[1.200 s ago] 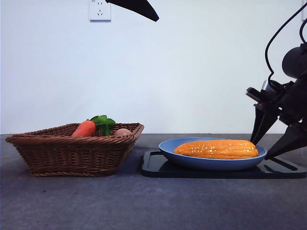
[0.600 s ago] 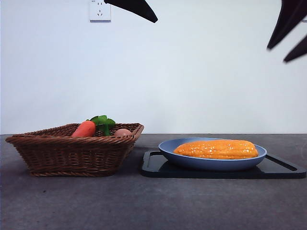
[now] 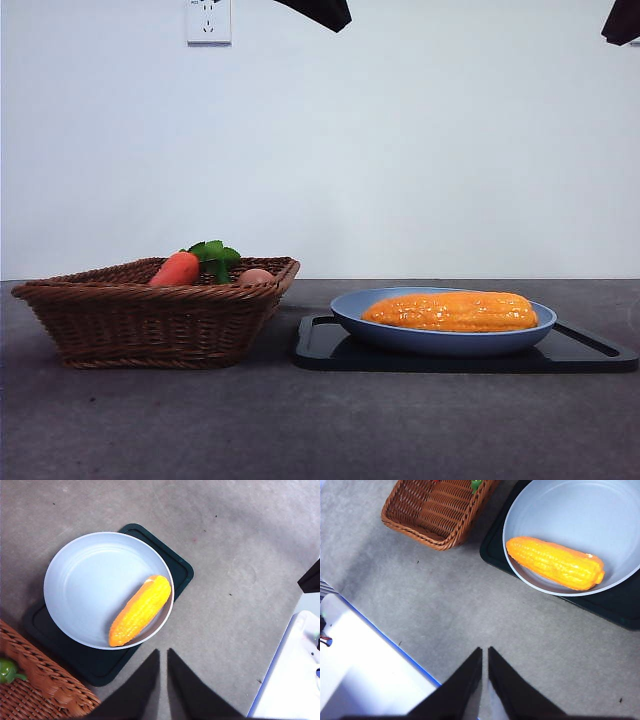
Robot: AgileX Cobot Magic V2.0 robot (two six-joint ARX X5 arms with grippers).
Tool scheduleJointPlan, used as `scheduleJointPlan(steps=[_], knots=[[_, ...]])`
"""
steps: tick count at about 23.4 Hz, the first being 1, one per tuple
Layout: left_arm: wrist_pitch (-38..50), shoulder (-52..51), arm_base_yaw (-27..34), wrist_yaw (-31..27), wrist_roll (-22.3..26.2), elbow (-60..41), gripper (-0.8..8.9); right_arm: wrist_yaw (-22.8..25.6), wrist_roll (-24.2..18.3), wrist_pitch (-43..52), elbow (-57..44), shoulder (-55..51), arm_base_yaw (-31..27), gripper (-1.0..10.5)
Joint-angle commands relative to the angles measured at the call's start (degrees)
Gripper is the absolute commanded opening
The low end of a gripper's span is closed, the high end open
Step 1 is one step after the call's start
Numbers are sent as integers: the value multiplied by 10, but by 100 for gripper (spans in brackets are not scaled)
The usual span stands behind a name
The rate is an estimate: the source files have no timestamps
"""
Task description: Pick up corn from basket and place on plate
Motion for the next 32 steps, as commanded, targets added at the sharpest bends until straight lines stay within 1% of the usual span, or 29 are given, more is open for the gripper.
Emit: scheduleJointPlan(steps=[1,7,19,20,22,23,26,30,32], knots=[[5,3,-4,2,-1,16,8,-2,-11,9,10,4,2,2],[20,3,-4,2,0,16,8,-1,-11,18,10,3,2,2],[115,3,-4,2,0,16,8,-2,-11,28,10,3,2,2],[120,3,-4,2,4,16,8,-2,-11,28,10,3,2,2],[136,0,3,-9,36,16,8,-2,-11,30,10,3,2,2],[139,-3,9,-10,46,16,8,-2,-11,30,10,3,2,2],[160,-17,41,-10,51,16,8,-2,-11,30,10,3,2,2],[165,-57,97,-10,80,15,8,-2,-11,30,10,3,2,2],[165,-80,125,-10,83,13,8,-2,-11,30,10,3,2,2]])
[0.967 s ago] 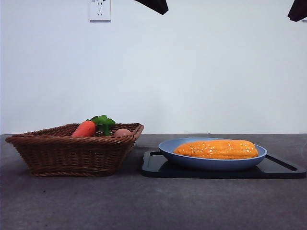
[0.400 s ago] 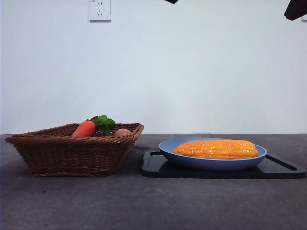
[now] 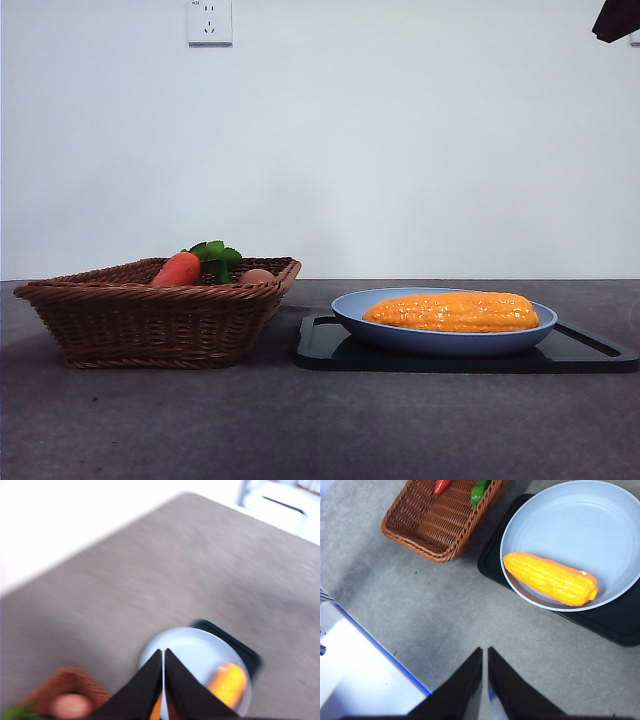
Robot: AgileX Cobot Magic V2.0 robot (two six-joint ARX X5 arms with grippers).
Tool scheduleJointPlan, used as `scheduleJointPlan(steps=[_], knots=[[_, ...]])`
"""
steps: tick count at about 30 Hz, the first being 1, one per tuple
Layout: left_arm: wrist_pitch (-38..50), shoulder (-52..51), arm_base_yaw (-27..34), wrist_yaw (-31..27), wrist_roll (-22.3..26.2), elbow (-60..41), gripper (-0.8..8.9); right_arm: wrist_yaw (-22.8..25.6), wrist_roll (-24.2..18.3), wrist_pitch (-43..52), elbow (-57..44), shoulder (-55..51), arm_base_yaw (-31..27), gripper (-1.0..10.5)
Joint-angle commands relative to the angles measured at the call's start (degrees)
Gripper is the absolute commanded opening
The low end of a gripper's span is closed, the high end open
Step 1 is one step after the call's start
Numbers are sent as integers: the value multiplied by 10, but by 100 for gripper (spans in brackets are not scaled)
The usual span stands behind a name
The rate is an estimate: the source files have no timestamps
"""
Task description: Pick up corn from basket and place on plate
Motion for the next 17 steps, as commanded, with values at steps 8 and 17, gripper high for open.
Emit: scheduleJointPlan(steps=[8,17], knots=[[40,-171,172,1,21,-90,8,-1,-7,21,10,3,2,2],[190,-391,313,0,39,-369,8,-1,-6,35,10,3,2,2]])
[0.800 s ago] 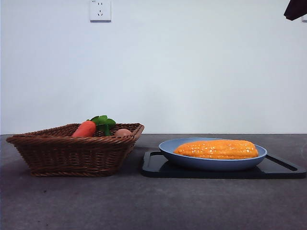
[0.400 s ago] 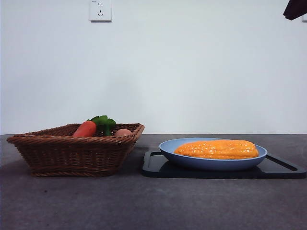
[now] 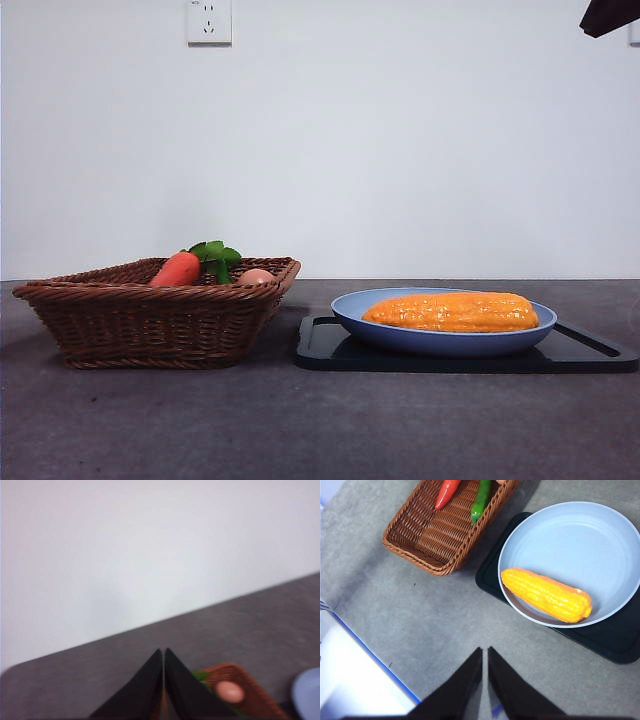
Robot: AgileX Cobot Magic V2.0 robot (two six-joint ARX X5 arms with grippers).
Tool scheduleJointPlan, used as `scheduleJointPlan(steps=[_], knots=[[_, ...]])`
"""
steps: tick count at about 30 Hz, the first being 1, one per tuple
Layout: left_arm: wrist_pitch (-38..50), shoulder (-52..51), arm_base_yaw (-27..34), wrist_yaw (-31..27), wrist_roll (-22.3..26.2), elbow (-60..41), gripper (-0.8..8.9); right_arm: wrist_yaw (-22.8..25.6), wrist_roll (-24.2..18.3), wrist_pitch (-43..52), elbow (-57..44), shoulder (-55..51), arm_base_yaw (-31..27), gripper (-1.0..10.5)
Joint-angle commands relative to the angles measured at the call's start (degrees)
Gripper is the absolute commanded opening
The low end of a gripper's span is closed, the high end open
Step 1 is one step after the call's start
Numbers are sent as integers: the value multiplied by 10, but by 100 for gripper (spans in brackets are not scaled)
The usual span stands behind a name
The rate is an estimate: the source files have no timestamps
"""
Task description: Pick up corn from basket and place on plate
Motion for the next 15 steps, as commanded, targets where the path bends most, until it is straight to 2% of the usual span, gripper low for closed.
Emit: scheduleJointPlan(steps=[1,8,15], knots=[[62,-64,23,-1,19,-96,8,-2,-5,4,10,3,2,2],[162,-203,47,-41,20,-304,8,-2,-5,4,10,3,2,2],[183,-311,55,-42,15,-462,8,-2,-5,4,10,3,2,2]])
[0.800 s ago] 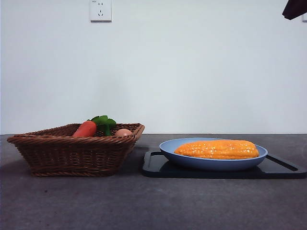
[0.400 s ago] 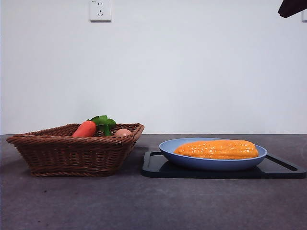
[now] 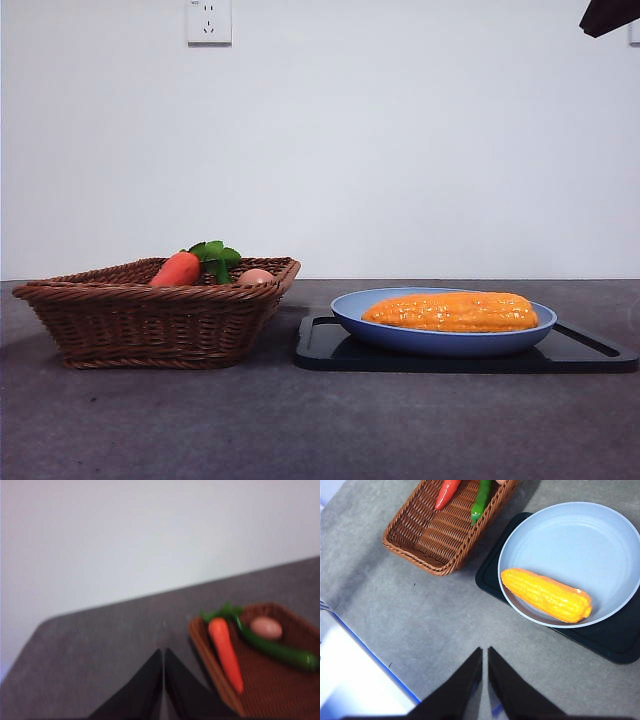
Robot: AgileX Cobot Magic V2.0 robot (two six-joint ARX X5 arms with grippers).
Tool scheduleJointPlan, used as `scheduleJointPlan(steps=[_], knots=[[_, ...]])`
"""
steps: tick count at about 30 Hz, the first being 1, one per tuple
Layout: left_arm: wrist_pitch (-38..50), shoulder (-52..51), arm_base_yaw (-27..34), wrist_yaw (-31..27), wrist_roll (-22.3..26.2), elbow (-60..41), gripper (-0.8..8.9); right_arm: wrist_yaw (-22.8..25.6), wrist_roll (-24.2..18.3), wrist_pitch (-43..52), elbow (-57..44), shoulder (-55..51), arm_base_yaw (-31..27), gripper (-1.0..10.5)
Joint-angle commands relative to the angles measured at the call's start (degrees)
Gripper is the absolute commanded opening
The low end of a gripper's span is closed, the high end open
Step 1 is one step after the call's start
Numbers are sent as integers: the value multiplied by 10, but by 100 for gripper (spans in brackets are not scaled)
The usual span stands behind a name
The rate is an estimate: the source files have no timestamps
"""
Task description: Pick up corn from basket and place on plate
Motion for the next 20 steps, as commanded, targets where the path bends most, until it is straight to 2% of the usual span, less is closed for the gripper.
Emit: scheduleJointPlan(steps=[1,8,20], knots=[[11,-34,3,-3,0,-45,8,-2,-5,4,10,3,2,2],[1,-110,7,-3,-4,-131,8,-2,-5,4,10,3,2,2],[-51,-174,7,-3,-13,-191,8,-2,-5,4,10,3,2,2]])
